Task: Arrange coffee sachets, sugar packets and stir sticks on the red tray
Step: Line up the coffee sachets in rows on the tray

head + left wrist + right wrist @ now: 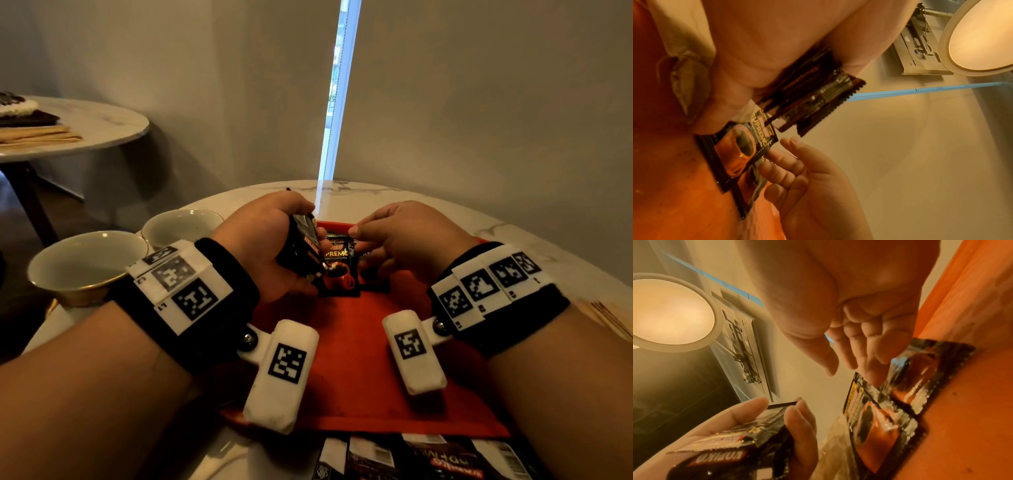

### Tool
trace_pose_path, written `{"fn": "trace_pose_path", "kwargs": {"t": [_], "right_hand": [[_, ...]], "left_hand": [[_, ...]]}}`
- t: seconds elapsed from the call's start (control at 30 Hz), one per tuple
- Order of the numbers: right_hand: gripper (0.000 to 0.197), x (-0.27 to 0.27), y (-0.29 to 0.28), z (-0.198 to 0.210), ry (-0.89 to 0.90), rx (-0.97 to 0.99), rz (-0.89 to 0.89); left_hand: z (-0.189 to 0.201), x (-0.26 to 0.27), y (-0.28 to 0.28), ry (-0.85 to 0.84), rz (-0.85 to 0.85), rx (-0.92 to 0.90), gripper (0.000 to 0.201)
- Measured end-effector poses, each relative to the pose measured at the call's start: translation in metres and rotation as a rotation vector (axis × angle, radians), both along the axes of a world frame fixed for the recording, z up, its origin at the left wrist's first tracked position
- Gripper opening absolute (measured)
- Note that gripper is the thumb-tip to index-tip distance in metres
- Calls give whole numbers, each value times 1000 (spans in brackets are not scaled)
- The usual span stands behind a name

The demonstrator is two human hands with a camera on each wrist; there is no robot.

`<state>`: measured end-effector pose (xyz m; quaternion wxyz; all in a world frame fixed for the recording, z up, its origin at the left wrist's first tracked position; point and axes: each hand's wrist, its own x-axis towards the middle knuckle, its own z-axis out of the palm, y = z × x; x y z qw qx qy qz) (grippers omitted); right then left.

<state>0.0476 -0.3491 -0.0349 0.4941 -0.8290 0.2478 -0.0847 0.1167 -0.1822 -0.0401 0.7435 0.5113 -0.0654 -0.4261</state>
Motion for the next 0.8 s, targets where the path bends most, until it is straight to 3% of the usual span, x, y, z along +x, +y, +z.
{"fn": "trace_pose_path", "kwargs": {"t": [0.4, 0.8], "right_hand": [[18, -3, 2, 8, 46, 61, 10], [24, -5, 10, 6, 142, 77, 48]], "left_hand": [[3, -4, 1, -52, 67, 52, 18], [2, -6, 0, -50, -13, 42, 17]]}}
